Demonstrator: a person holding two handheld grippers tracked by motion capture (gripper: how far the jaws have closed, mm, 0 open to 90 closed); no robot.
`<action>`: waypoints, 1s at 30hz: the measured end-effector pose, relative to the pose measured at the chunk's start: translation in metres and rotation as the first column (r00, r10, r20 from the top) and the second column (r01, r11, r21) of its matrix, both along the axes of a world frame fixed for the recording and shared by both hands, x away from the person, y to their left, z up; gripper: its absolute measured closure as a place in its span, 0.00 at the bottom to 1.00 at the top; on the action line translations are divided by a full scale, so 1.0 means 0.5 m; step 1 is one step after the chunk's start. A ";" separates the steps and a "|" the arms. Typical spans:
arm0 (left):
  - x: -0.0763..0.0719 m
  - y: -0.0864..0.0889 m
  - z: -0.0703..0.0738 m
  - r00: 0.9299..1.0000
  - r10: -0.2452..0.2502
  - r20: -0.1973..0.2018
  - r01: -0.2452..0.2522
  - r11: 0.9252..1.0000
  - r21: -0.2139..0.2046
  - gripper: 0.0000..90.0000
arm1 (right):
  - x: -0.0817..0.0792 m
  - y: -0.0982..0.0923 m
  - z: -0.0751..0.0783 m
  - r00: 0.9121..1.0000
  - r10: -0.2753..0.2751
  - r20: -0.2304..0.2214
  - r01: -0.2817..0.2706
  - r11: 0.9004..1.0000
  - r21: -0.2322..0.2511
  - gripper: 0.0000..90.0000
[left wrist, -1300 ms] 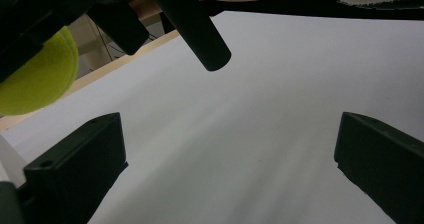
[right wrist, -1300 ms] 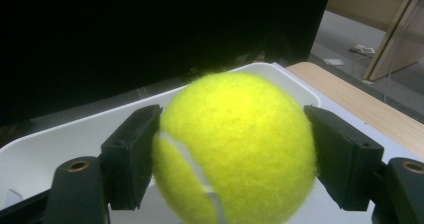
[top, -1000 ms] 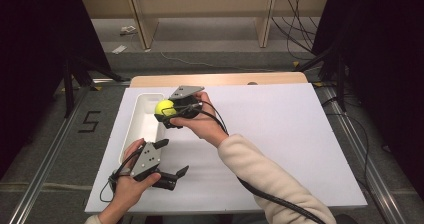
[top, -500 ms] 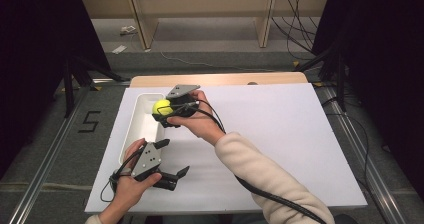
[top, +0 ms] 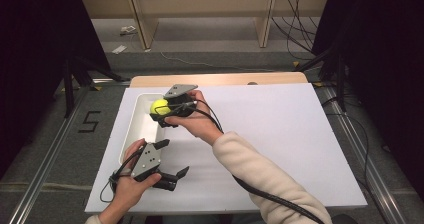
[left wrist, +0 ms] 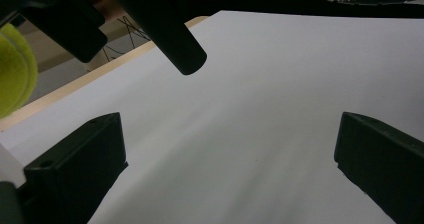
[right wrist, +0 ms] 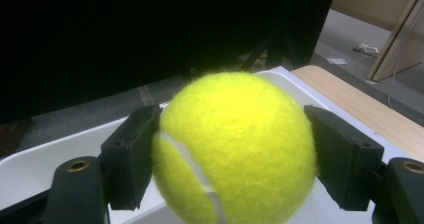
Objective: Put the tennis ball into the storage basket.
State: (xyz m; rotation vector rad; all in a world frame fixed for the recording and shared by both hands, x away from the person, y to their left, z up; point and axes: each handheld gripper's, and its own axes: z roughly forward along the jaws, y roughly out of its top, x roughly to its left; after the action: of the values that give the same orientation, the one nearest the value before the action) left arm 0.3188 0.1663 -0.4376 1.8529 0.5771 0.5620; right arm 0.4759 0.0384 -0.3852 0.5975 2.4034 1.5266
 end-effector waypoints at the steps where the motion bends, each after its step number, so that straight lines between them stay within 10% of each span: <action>1: 0.000 0.000 0.000 1.000 0.000 0.000 0.000 1.000 0.001 0.00 | 0.000 0.001 -0.001 1.000 -0.002 -0.001 0.002 1.000 0.002 0.30; 30: 0.000 -0.001 -0.001 1.000 -0.005 -0.003 0.005 1.000 0.000 0.00 | 0.007 0.029 0.001 1.000 0.008 -0.014 -0.008 1.000 -0.010 0.29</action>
State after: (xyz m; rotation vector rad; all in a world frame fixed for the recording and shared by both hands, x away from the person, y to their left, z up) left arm 0.3189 0.1657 -0.4380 1.8549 0.5744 0.5568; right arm 0.4792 0.0528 -0.3847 0.5995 2.4252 1.5173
